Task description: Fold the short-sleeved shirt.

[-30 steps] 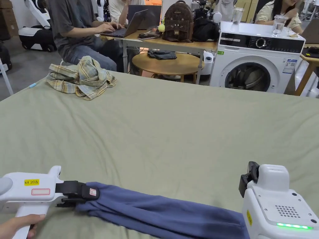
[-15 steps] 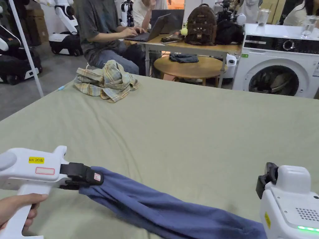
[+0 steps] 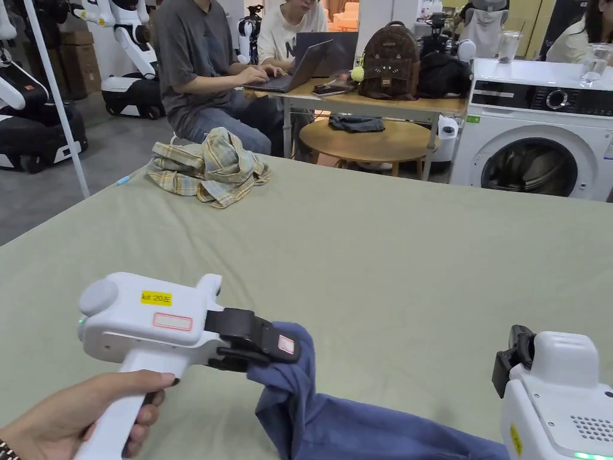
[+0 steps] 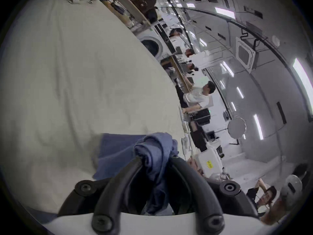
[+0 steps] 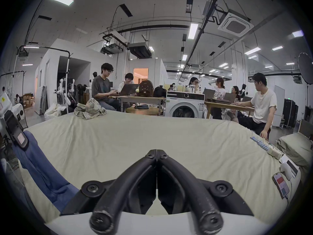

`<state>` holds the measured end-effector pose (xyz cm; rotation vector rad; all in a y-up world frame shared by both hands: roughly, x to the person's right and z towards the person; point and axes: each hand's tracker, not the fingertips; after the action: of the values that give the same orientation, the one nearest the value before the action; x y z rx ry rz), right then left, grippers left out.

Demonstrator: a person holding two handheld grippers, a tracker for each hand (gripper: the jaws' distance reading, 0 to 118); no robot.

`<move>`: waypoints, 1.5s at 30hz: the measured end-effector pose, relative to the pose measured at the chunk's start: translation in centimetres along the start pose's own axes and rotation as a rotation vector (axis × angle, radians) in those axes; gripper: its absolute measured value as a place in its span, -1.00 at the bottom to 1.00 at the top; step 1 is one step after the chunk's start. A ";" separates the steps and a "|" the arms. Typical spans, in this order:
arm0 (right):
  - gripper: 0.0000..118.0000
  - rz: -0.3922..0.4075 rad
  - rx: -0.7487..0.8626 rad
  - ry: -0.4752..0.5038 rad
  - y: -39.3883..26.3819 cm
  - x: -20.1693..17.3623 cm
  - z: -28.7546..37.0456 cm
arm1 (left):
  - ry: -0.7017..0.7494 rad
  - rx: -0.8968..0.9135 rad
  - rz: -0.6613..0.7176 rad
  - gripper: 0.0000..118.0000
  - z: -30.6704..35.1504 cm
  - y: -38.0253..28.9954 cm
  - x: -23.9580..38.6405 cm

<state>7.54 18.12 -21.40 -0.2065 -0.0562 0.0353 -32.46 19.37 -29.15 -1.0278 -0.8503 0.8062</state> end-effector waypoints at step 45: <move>-1.00 -0.002 -0.046 -0.063 -1.3 3.4 1.9 | 0.191 -0.277 -0.136 -0.91 -20.2 -4.9 0.0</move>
<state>10.87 17.37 -19.15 -0.2514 -0.1203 0.0387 -13.90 10.15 -30.11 -1.2540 -0.8724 0.4741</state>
